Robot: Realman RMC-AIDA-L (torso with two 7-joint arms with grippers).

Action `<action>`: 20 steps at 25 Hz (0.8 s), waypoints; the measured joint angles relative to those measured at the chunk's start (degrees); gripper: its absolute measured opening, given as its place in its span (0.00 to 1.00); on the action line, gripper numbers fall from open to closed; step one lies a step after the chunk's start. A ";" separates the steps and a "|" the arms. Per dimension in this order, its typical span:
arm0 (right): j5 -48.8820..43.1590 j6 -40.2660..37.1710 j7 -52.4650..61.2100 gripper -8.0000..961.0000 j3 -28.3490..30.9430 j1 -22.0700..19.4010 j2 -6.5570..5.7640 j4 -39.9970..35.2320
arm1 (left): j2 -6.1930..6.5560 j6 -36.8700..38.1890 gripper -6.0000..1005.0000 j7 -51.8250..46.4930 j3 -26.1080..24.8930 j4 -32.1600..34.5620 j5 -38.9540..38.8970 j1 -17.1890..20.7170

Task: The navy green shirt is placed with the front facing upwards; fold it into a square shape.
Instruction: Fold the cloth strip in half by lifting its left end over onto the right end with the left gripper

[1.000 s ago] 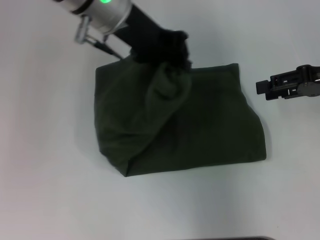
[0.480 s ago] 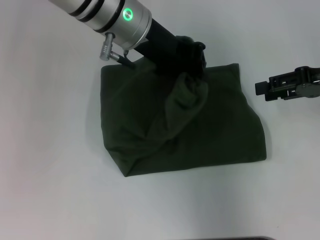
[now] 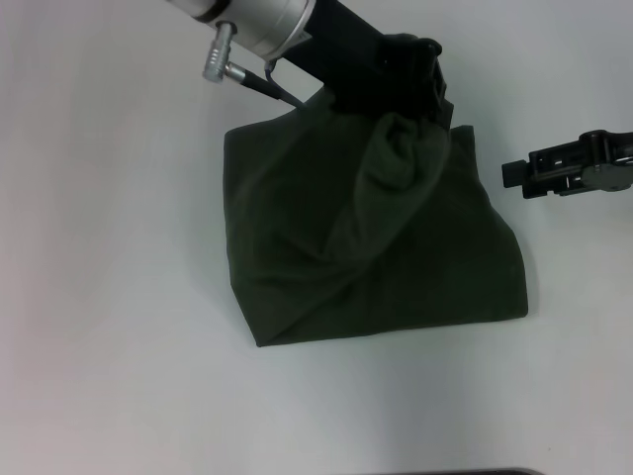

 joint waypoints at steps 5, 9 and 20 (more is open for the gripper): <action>-0.02 0.54 0.00 0.64 -0.21 0.03 0.00 0.10 | 0.35 -0.45 0.05 -0.01 -0.37 1.28 0.03 0.82; -0.02 0.58 0.00 0.64 -0.21 0.15 0.00 0.12 | -0.20 -0.88 0.06 0.37 -0.20 2.05 0.13 0.93; -0.02 0.61 0.00 0.64 -0.46 0.26 0.08 0.10 | -0.44 -3.08 0.05 2.72 -0.44 5.49 -3.13 0.99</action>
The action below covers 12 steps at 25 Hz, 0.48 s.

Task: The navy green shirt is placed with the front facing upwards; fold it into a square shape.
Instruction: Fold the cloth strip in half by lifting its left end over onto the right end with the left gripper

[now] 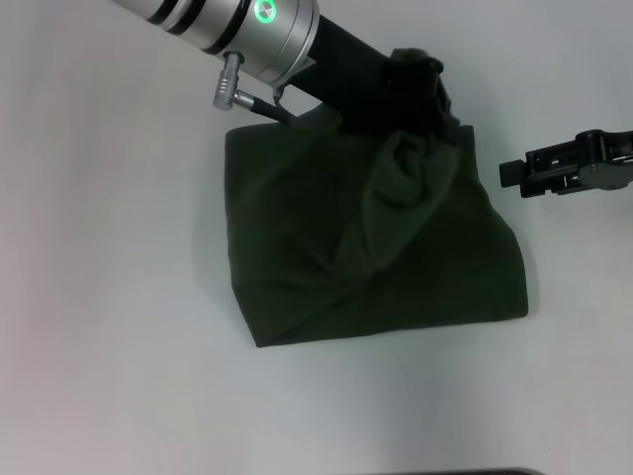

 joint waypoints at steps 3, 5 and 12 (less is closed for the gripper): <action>0.00 0.00 0.00 0.64 0.00 -0.01 0.00 -0.01 | 0.17 0.06 0.05 2.70 -1.54 0.76 -2.56 0.96; 0.00 -0.01 0.00 0.64 0.00 0.03 0.00 0.01 | 0.18 0.15 0.05 3.90 -2.69 0.53 -3.84 1.82; 0.06 -0.01 0.46 0.64 0.02 0.14 -0.38 0.06 | 0.86 1.84 0.29 4.46 -3.34 -1.82 -5.39 2.80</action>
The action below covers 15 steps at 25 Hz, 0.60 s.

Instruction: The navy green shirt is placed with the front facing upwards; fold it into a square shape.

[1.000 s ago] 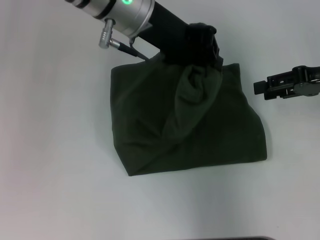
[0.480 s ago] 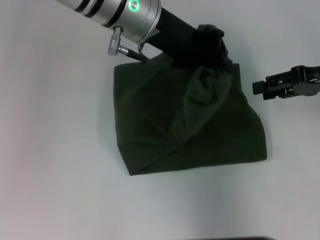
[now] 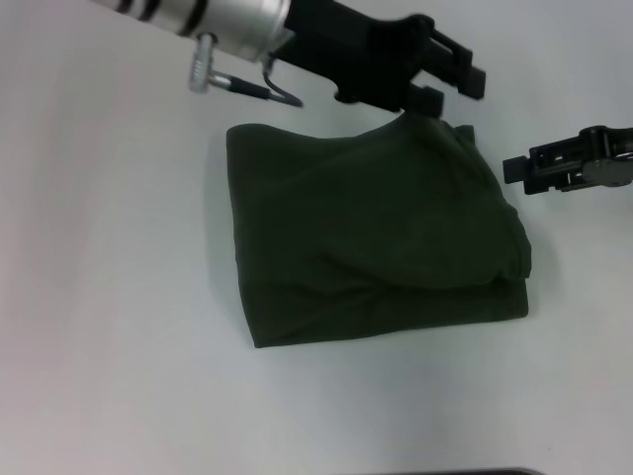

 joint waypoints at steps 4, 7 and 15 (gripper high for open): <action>0.08 -0.07 0.68 0.64 0.21 -0.01 -0.72 -0.13 | 1.88 4.57 0.44 1.89 -3.24 -3.54 -0.10 2.27; 0.31 -0.47 1.27 0.64 0.40 0.23 -1.14 -0.31 | 3.92 9.71 0.58 4.46 -7.31 -5.49 -0.18 5.32; -0.09 -6.97 3.35 0.64 -2.42 4.01 -2.27 -0.85 | 9.38 16.42 0.72 5.98 -12.89 -8.74 -0.15 16.58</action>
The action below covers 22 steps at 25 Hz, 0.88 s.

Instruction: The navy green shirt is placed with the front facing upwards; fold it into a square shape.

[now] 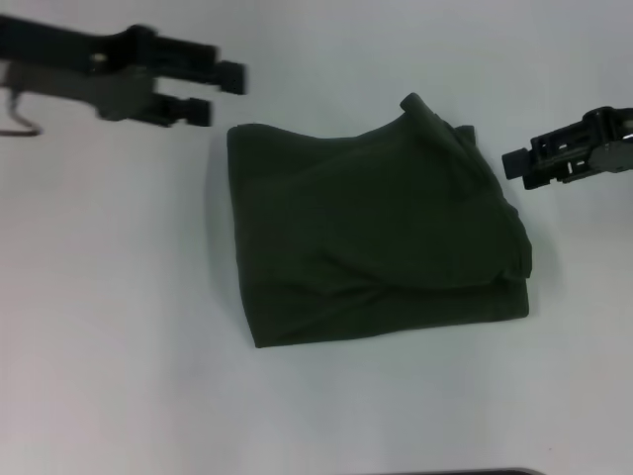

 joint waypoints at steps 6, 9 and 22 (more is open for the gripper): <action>-0.16 -6.00 0.70 0.64 -3.51 2.14 -1.16 -0.95 | 0.81 3.17 0.76 1.94 -5.47 -2.70 0.00 4.94; -1.52 -7.18 1.53 0.64 -4.57 1.84 -1.27 -2.15 | 0.91 3.80 0.76 2.65 -7.55 -3.26 0.00 6.01; -5.49 -4.42 1.45 0.60 -4.64 -0.02 1.07 -2.41 | 0.30 2.83 0.76 4.25 -9.13 -2.87 0.00 5.90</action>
